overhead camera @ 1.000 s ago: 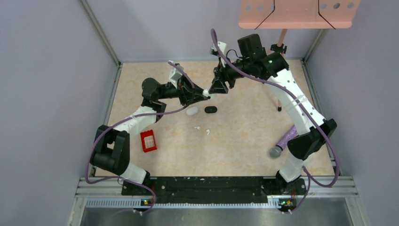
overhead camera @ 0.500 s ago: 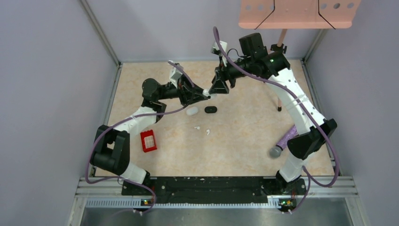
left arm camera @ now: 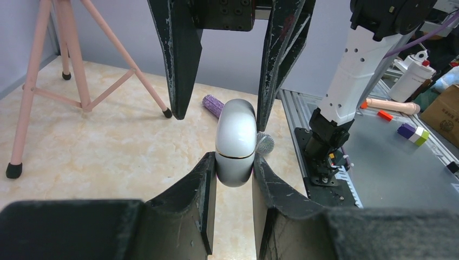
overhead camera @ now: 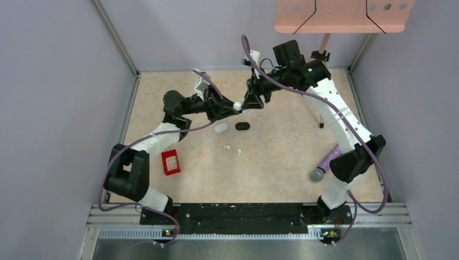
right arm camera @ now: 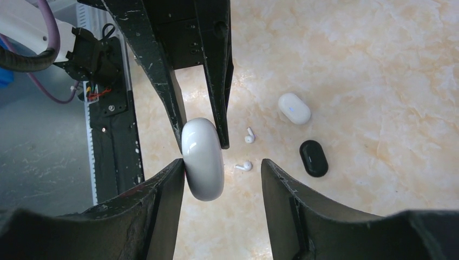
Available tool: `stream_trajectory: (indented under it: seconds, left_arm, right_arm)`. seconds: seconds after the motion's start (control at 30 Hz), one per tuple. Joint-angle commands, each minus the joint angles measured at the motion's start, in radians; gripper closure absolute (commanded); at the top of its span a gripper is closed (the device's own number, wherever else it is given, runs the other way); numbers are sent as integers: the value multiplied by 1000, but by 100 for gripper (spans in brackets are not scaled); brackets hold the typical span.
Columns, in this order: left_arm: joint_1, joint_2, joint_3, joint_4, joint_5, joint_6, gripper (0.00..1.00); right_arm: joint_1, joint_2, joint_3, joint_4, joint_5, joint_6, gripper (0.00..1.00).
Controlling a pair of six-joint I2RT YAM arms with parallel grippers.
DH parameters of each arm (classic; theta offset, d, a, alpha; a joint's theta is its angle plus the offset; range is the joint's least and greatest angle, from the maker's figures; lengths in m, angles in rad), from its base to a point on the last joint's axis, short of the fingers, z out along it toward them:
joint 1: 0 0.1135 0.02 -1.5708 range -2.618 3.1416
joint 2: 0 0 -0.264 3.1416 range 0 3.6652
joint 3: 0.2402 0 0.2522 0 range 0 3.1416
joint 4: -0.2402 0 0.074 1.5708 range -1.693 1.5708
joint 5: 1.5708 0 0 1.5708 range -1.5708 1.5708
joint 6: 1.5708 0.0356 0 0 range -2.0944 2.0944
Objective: Insert the wireless bluetooth earbuds into the charging case
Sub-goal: Open the charging case.
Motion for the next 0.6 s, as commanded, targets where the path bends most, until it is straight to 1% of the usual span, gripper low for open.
stream_trajectory:
  seconds: [0.0,0.27,0.57]
  left_arm:
    - [4,-12,13,53,18,-4,100]
    - [0,-8,6,47,30,18,100]
    - [-2,-1,12,38,31,27,100]
  right_arm:
    - [-5,11,15,6,42,-15,48]
    - [-23,34,81,15,94,0,53]
    - [-36,40,109,19,106,8,54]
